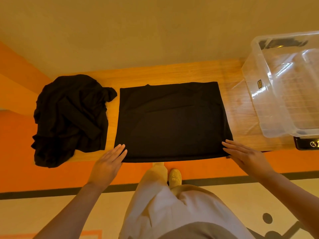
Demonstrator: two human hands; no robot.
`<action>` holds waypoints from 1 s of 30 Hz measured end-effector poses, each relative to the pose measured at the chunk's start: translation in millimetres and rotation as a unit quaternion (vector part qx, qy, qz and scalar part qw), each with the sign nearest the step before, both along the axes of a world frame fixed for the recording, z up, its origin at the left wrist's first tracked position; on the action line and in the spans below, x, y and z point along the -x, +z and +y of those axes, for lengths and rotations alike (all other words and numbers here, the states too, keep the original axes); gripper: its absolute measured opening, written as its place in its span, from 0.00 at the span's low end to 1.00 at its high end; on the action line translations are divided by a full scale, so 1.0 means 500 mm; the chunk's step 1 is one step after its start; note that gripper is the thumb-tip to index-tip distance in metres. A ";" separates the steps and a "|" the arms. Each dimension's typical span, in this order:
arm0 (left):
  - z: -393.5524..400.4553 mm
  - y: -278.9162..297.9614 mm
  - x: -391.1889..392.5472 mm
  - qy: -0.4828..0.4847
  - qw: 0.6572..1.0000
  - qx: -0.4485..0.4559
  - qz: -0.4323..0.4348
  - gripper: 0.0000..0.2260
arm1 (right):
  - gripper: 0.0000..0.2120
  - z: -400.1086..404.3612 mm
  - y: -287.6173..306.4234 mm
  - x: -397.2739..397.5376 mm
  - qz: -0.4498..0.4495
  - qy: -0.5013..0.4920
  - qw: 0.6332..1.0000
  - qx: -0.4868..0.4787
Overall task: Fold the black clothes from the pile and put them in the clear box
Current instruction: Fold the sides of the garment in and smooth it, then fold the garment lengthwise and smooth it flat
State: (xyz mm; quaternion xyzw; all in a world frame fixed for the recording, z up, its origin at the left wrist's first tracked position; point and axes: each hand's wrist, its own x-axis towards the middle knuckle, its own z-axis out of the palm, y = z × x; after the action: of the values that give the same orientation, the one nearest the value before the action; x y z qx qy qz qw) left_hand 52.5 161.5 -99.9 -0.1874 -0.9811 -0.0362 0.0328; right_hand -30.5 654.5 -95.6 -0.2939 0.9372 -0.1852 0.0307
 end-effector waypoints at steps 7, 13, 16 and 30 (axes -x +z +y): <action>-0.008 0.041 0.011 0.056 0.994 -0.093 -0.010 0.14 | 0.28 -0.007 0.038 0.022 -0.041 -0.039 0.998 0.027; -0.017 0.080 0.034 0.135 0.975 -0.174 -0.024 0.17 | 0.17 -0.011 0.077 0.049 -0.073 -0.105 0.986 0.108; -0.003 0.113 0.050 0.213 0.942 -0.258 -0.030 0.12 | 0.12 -0.024 0.098 0.062 -0.073 -0.167 0.969 0.170; -0.032 0.170 0.305 0.325 0.877 -0.343 -0.086 0.11 | 0.09 -0.100 0.167 0.290 -0.236 -0.327 0.866 0.296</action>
State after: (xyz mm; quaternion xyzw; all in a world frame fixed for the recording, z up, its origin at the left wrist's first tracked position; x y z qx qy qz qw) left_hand -99.8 145.4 -14.9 0.1686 -0.9120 -0.3733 0.0207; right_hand -175.4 604.7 -12.0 0.0871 0.8453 -0.5176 0.1002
